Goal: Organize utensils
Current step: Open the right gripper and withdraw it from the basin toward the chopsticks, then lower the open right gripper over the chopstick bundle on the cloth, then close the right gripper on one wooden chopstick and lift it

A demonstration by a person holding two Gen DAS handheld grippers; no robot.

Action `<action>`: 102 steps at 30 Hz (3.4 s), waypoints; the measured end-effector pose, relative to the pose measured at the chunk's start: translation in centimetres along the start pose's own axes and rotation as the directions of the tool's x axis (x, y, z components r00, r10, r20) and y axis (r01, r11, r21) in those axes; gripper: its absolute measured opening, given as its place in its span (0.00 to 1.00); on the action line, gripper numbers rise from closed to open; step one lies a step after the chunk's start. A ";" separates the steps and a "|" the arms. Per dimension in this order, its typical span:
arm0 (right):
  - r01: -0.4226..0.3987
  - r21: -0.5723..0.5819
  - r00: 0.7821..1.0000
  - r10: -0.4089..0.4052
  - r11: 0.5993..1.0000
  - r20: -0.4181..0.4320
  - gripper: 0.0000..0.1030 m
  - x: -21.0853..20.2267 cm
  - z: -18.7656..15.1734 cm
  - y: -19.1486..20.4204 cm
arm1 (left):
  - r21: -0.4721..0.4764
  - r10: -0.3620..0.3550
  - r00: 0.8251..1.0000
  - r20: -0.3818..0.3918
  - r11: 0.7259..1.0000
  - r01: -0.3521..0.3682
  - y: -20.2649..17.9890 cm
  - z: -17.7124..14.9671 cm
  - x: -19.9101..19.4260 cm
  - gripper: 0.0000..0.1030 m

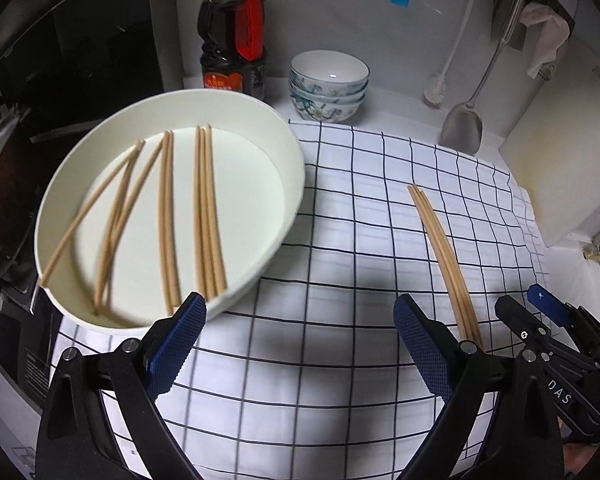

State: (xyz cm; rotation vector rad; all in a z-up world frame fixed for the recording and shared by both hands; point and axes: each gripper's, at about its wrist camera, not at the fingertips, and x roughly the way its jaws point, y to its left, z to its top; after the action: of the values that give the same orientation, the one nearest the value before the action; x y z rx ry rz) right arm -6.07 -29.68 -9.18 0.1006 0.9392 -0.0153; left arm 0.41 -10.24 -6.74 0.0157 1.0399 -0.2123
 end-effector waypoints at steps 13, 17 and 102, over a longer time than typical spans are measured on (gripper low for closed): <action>0.061 -0.008 0.998 -0.062 0.998 -0.032 0.60 4.3 -0.8 -5.7 | -0.003 -0.009 0.999 -0.040 1.000 0.009 -5.0 -1.4 4.2 0.90; 0.049 -0.027 0.997 -0.051 0.998 -0.052 0.60 5.8 -1.2 -6.3 | -0.011 -0.006 0.999 -0.043 1.000 0.005 -5.6 -1.7 5.3 0.90; 0.046 -0.055 0.999 -0.047 0.997 -0.012 0.19 8.0 -1.7 -10.7 | 0.093 0.078 0.995 -0.060 0.993 -0.072 -12.1 -2.1 12.7 0.95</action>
State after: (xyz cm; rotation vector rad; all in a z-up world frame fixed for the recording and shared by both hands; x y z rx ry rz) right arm -3.28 -39.90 -17.48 0.0280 0.9546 -0.0316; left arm 2.60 -23.98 -17.57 0.1443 1.0907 -0.1914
